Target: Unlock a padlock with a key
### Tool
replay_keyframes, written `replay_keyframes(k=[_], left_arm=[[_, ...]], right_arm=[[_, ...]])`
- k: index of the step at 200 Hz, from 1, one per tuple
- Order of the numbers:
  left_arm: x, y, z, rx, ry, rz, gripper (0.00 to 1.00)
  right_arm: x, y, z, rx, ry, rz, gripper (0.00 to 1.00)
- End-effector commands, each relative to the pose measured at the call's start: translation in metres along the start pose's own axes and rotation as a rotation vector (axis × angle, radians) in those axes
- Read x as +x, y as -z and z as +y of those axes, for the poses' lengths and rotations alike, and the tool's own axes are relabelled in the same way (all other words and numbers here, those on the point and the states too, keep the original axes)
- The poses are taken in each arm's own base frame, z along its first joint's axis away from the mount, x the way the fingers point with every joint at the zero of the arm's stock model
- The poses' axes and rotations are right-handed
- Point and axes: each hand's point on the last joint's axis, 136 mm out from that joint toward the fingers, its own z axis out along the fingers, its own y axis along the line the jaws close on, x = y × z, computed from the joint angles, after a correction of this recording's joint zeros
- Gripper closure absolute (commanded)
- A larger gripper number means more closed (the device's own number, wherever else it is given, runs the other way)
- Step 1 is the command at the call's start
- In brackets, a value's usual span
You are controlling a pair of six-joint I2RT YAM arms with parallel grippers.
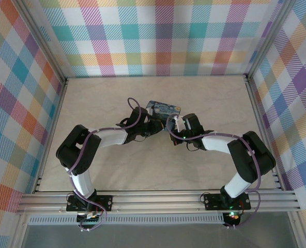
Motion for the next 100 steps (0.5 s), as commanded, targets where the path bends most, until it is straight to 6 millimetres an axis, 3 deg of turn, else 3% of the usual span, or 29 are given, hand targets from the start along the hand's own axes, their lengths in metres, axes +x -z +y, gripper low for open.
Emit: replay_keyframes(k=[1, 61, 100], left_arm=[[-0.004, 0.01, -0.017, 0.036, -0.011, -0.03, 0.83], [-0.003, 0.013, -0.02, 0.041, -0.015, -0.03, 0.83], [-0.004, 0.014, -0.021, 0.043, -0.013, -0.033, 0.83]], right_arm=[[-0.015, -0.001, -0.004, 0.035, 0.044, -0.038, 0.97], [-0.027, 0.0, -0.011, 0.043, 0.046, -0.062, 0.97], [-0.028, 0.003, 0.004, -0.035, 0.056, -0.058, 0.97]])
